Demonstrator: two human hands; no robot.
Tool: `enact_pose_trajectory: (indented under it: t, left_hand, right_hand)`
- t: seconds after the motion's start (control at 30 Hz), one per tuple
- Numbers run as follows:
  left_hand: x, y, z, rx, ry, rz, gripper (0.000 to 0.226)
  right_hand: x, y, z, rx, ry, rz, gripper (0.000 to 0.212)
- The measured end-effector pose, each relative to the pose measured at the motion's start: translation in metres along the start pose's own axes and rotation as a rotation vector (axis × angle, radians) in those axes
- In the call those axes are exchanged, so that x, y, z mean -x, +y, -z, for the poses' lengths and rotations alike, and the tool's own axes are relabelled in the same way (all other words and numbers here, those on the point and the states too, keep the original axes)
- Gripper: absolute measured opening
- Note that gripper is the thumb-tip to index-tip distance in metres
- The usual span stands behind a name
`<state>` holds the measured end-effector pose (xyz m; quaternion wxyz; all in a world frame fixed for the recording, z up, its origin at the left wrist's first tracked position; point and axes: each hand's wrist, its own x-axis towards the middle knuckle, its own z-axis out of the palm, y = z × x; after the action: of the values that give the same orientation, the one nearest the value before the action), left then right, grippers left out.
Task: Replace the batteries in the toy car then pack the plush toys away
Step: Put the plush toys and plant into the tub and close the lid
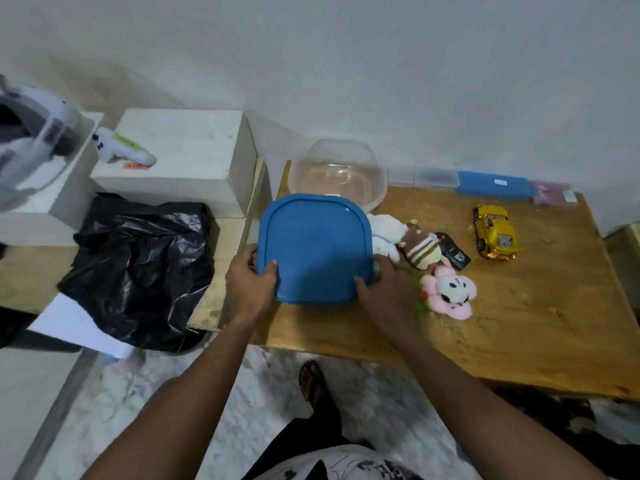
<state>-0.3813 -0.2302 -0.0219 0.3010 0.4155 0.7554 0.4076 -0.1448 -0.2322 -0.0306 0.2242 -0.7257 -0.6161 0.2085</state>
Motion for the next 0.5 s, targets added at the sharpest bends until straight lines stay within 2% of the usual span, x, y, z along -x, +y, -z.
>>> enact_pose_trajectory:
  t: [0.1, 0.2, 0.37, 0.5]
  left_hand:
    - [0.021, -0.022, 0.006, -0.12, -0.113, -0.006, 0.049]
    - [0.027, -0.036, 0.004, -0.164, -0.113, 0.042, 0.047]
    - [0.034, -0.056, 0.005, -0.211, -0.128, 0.057, 0.036]
    - [0.021, -0.063, 0.002, -0.392, -0.202, 0.055, 0.035]
  right_hand:
    - [0.016, 0.012, -0.002, 0.209, -0.072, 0.109, 0.05]
    - [0.014, 0.011, -0.004, 0.287, -0.11, 0.119, 0.047]
    - [0.019, 0.005, -0.007, 0.44, -0.194, 0.185, 0.027]
    - [0.02, 0.003, -0.015, 0.565, -0.271, 0.254, 0.031]
